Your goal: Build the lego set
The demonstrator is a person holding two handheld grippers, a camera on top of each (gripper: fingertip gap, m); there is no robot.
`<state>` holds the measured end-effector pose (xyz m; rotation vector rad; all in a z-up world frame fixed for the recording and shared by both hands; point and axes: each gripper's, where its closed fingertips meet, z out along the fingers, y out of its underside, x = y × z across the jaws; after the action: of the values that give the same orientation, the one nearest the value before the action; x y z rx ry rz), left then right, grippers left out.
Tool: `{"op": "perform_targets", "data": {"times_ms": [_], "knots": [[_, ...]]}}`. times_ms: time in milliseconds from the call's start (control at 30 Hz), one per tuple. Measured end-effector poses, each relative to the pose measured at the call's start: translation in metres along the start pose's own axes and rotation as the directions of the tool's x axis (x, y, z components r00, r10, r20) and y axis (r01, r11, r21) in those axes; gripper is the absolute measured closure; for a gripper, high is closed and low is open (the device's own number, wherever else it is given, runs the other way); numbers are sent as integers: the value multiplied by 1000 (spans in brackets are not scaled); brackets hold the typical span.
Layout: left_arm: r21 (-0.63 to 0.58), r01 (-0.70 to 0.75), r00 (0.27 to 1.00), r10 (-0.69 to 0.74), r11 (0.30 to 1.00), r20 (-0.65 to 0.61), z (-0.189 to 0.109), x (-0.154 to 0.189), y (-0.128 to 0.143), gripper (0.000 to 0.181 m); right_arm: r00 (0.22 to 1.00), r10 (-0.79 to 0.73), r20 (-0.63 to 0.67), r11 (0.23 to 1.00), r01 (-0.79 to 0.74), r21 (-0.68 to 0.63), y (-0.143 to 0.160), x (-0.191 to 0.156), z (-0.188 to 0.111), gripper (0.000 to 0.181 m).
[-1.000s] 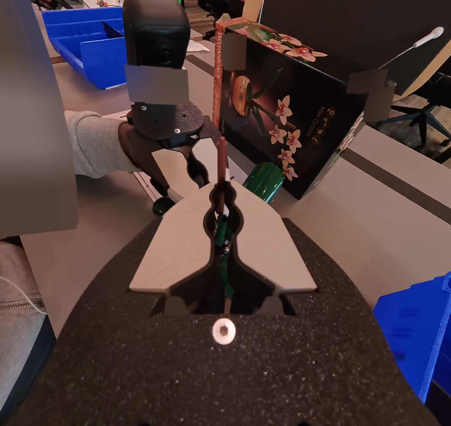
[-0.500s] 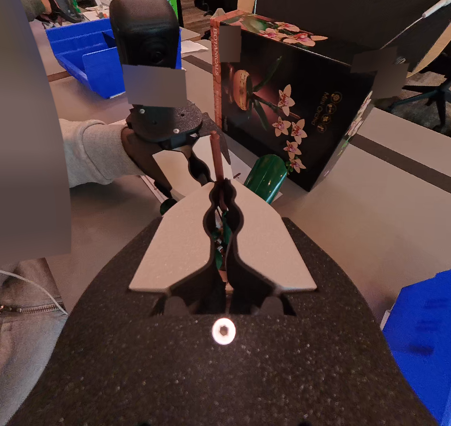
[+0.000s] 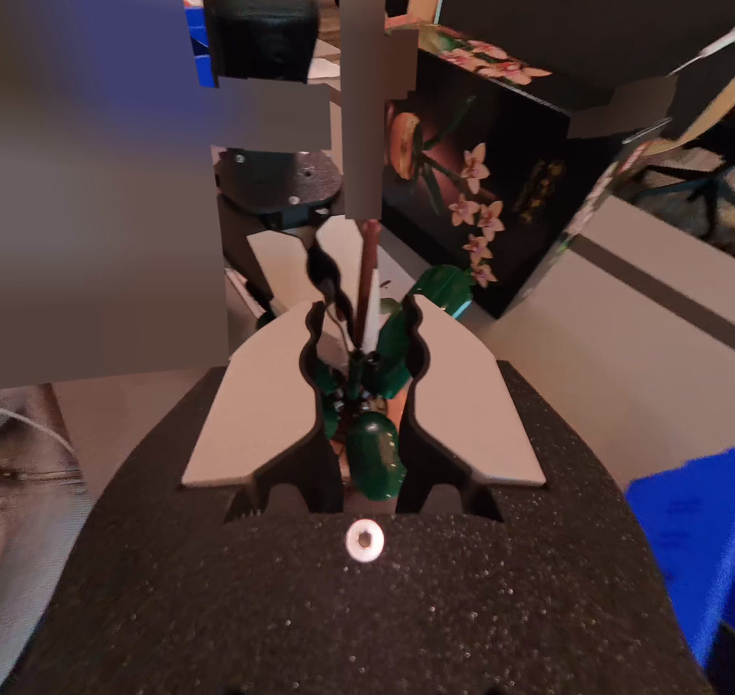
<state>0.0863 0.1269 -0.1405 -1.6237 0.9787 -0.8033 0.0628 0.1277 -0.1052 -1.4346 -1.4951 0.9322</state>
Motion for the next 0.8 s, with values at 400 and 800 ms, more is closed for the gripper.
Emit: {"op": "perform_targets", "data": {"times_ms": [400,800], "knots": [[3,-3,1000,3,1000,8,0,1,0,177,975,-149,162,912,199,-359,9,-1,-7,169],[-14,-20,1000,20,1000,21,0,0,1,177,955,-165,245,727,286,-624,19,-3,-4,177]]}}
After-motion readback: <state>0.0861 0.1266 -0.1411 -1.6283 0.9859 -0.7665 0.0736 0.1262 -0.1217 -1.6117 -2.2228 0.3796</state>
